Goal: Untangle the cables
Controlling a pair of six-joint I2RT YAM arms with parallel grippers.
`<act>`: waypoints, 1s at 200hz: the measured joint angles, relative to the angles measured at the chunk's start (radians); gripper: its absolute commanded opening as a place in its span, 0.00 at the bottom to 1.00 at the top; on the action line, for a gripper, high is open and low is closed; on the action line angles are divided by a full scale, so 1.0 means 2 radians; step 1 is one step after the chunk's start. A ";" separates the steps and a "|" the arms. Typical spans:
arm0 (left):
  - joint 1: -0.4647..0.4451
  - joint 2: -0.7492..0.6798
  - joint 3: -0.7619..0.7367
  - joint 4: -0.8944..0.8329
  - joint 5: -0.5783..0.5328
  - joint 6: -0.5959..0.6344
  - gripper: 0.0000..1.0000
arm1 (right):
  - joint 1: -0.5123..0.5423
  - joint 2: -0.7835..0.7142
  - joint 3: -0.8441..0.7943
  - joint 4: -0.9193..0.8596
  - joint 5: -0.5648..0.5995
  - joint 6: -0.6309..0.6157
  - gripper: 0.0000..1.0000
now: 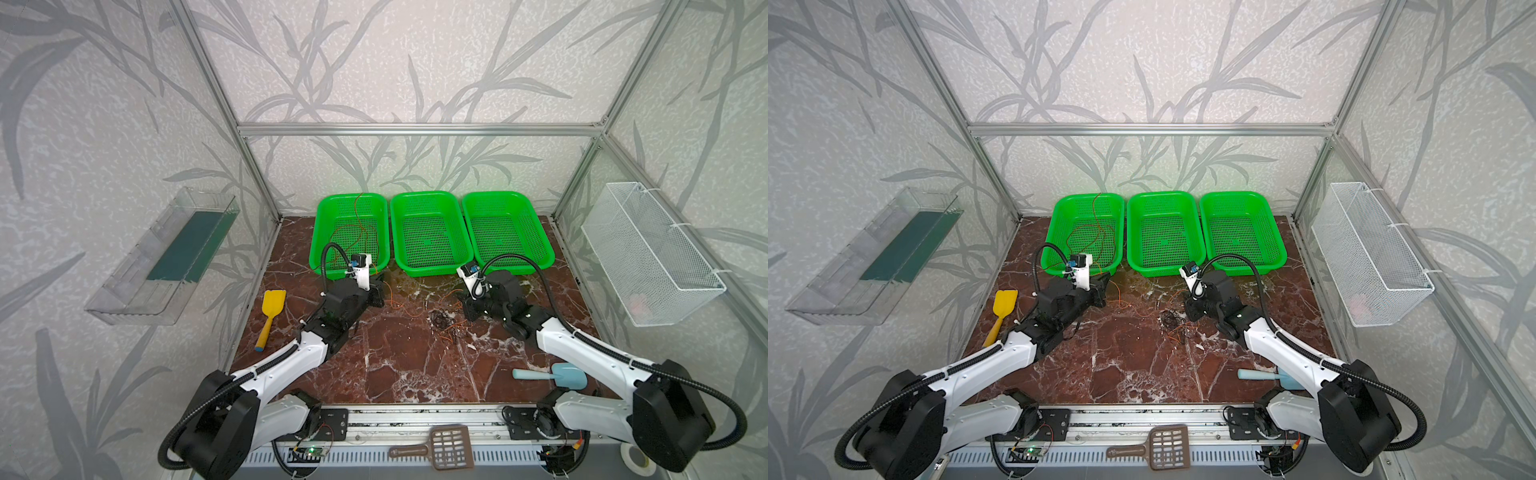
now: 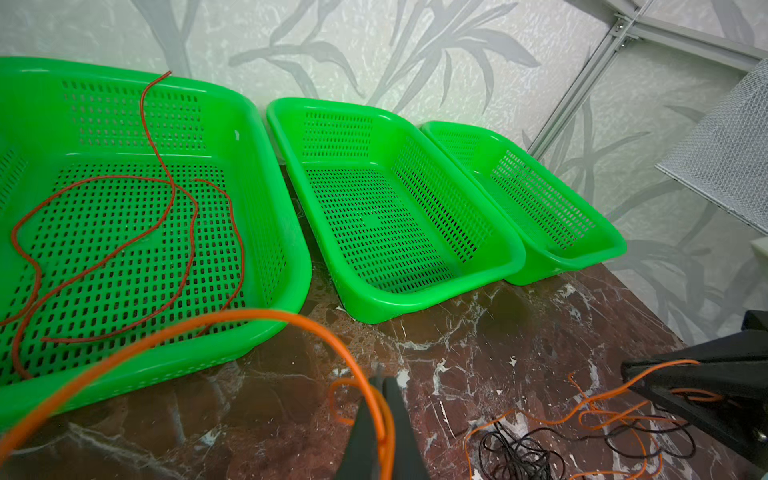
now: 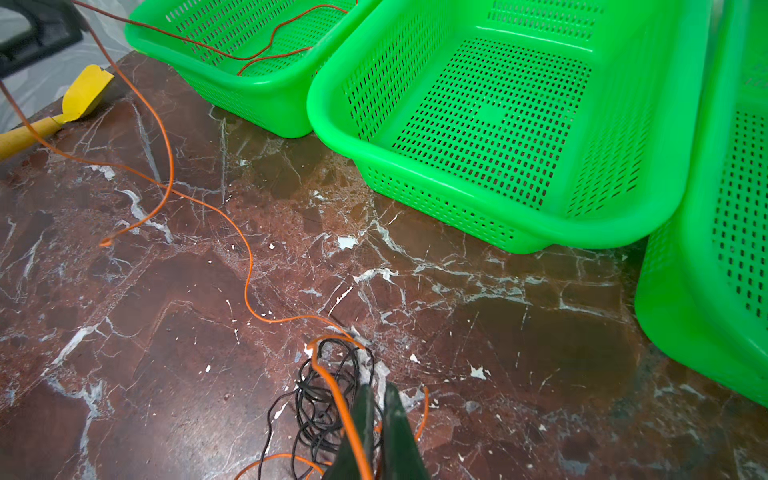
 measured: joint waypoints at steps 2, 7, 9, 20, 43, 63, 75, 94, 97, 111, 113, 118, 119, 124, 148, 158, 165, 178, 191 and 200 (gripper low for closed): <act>0.000 0.000 0.000 0.001 0.000 -0.001 0.22 | 0.000 0.000 0.001 0.000 0.000 -0.001 0.08; 0.000 0.000 -0.001 0.005 -0.002 0.000 0.35 | 0.000 0.002 0.002 -0.002 -0.003 -0.002 0.08; 0.000 0.000 -0.001 0.006 -0.002 -0.002 0.39 | 0.000 0.002 0.003 -0.003 -0.004 -0.003 0.08; 0.000 -0.001 -0.001 0.014 -0.005 0.003 0.57 | 0.000 0.006 0.008 -0.004 -0.012 -0.007 0.08; 0.000 -0.012 0.000 0.006 -0.014 0.020 0.76 | 0.000 0.013 0.020 -0.006 -0.031 -0.015 0.08; 0.000 -0.028 0.008 -0.032 -0.030 0.051 0.87 | 0.000 0.020 0.035 -0.009 -0.045 -0.021 0.08; 0.000 -0.036 0.019 -0.060 -0.032 0.074 0.87 | 0.000 0.023 0.044 -0.010 -0.053 -0.023 0.08; 0.000 -0.047 0.038 -0.093 -0.013 0.105 0.84 | 0.000 0.027 0.058 -0.014 -0.064 -0.027 0.08; 0.000 -0.047 0.041 -0.097 -0.010 0.109 0.84 | 0.000 0.028 0.060 -0.015 -0.066 -0.027 0.08; -0.003 -0.045 0.055 -0.109 0.023 0.127 0.82 | 0.000 0.033 0.071 -0.019 -0.075 -0.029 0.08; -0.004 -0.044 0.056 -0.110 0.027 0.128 0.82 | 0.000 0.033 0.073 -0.020 -0.076 -0.029 0.08; -0.008 -0.042 0.061 -0.114 0.037 0.134 0.82 | 0.000 0.035 0.076 -0.020 -0.080 -0.029 0.08; -0.009 -0.041 0.061 -0.115 0.038 0.135 0.81 | 0.000 0.036 0.077 -0.021 -0.080 -0.029 0.08; -0.014 -0.037 0.066 -0.118 0.046 0.141 0.80 | 0.000 0.038 0.081 -0.022 -0.084 -0.029 0.08; -0.061 0.005 0.095 -0.129 0.074 0.174 0.76 | 0.000 0.047 0.097 -0.025 -0.097 -0.033 0.08; -0.078 0.030 0.110 -0.131 0.085 0.185 0.75 | 0.000 0.049 0.101 -0.028 -0.101 -0.035 0.09; -0.088 0.048 0.120 -0.131 0.092 0.191 0.75 | 0.000 0.050 0.102 -0.030 -0.103 -0.036 0.08; -0.101 0.082 0.138 -0.131 0.107 0.197 0.74 | 0.000 0.050 0.103 -0.032 -0.107 -0.037 0.09; -0.108 0.111 0.151 -0.126 0.118 0.200 0.72 | 0.000 0.050 0.103 -0.034 -0.111 -0.038 0.09; -0.109 0.127 0.158 -0.124 0.123 0.201 0.68 | 0.000 0.050 0.103 -0.036 -0.112 -0.038 0.09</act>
